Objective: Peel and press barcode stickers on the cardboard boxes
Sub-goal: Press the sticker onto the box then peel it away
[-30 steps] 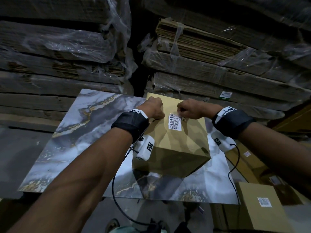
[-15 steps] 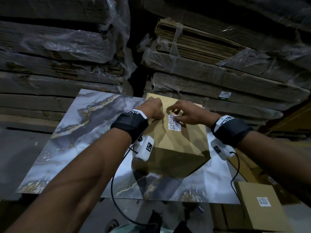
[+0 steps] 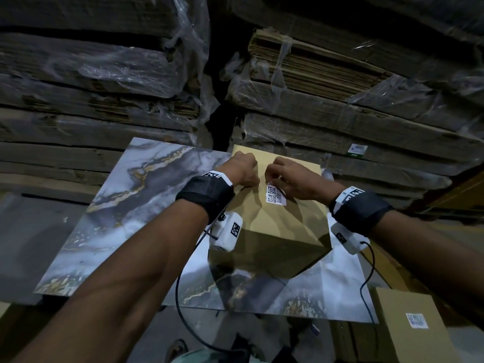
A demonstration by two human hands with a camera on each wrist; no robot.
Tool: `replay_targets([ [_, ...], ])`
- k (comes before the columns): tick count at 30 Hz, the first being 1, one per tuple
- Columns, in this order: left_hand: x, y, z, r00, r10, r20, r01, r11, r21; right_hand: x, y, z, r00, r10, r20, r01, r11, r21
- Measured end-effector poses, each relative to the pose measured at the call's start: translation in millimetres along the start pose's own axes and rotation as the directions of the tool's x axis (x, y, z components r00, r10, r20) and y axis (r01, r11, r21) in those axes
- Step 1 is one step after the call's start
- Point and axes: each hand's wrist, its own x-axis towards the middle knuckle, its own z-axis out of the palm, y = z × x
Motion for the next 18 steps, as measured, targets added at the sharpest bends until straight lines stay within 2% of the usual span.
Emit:
replay_targets([
  [12,3,-3,2,0.999,-0.041,-0.025,0.041,0.999,-0.014,-11,15,7,0.999,0.045,-0.018,-0.04,0.974,0.224],
  [18,1,-3,1,0.999,-0.042,-0.023,0.042,0.999,-0.017,-10,15,7,0.991,0.125,-0.042,-0.103,0.93,0.352],
])
